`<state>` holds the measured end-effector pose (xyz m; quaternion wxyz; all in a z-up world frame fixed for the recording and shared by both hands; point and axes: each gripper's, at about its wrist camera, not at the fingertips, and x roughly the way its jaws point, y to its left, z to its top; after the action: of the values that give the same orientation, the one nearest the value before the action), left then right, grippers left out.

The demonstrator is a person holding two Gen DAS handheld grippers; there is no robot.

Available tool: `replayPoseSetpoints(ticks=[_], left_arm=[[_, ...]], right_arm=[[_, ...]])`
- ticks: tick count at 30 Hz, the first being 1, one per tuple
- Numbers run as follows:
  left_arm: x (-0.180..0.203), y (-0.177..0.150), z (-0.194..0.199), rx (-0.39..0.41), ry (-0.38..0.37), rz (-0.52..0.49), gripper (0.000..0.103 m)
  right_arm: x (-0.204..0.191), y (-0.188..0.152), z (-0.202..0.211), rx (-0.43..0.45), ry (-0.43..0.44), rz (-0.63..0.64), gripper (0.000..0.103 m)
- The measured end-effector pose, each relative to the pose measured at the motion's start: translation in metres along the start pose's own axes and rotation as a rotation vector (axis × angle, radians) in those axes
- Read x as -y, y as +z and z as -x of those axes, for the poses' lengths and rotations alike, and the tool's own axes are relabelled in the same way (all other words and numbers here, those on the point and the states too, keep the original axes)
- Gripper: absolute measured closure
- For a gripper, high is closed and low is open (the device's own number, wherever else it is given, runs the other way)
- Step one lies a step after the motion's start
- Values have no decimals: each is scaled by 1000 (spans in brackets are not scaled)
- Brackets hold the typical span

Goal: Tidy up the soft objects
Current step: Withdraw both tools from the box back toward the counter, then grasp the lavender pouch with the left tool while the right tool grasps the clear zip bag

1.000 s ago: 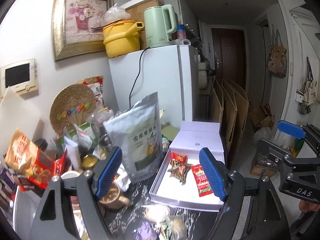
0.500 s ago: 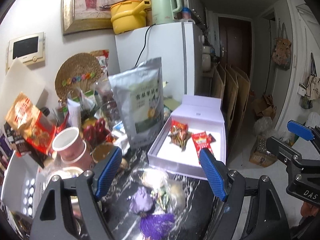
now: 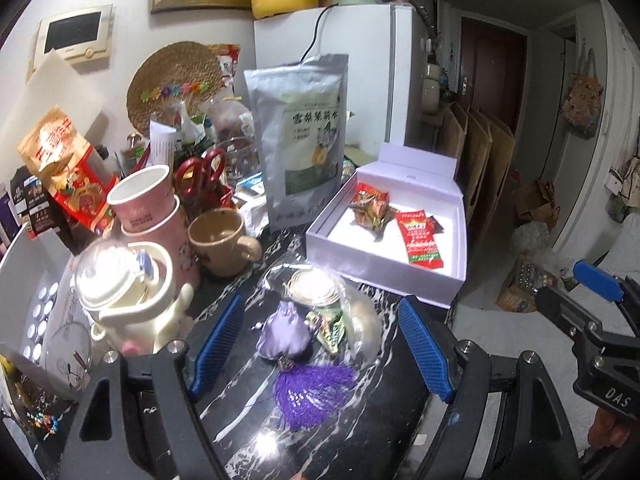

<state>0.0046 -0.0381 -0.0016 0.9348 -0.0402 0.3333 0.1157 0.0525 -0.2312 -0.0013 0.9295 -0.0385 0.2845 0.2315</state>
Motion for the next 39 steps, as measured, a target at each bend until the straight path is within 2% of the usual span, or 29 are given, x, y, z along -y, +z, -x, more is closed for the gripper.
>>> replayPoseSetpoints(ticks=[11, 20, 28, 39], left_arm=[[-15, -31, -36, -104, -20, 33, 23], [-29, -44, -73, -184, -33, 61, 23], [-39, -48, -115, -252, 1, 74, 23], [-57, -45, -157, -310, -69, 153, 23]], right_arm=[[-11, -39, -29, -105, 92, -45, 22], [-14, -62, -62, -180, 152, -100, 22], [-17, -68, -93, -237, 159, -77, 22], [-34, -60, -126, -268, 239, -12, 22]])
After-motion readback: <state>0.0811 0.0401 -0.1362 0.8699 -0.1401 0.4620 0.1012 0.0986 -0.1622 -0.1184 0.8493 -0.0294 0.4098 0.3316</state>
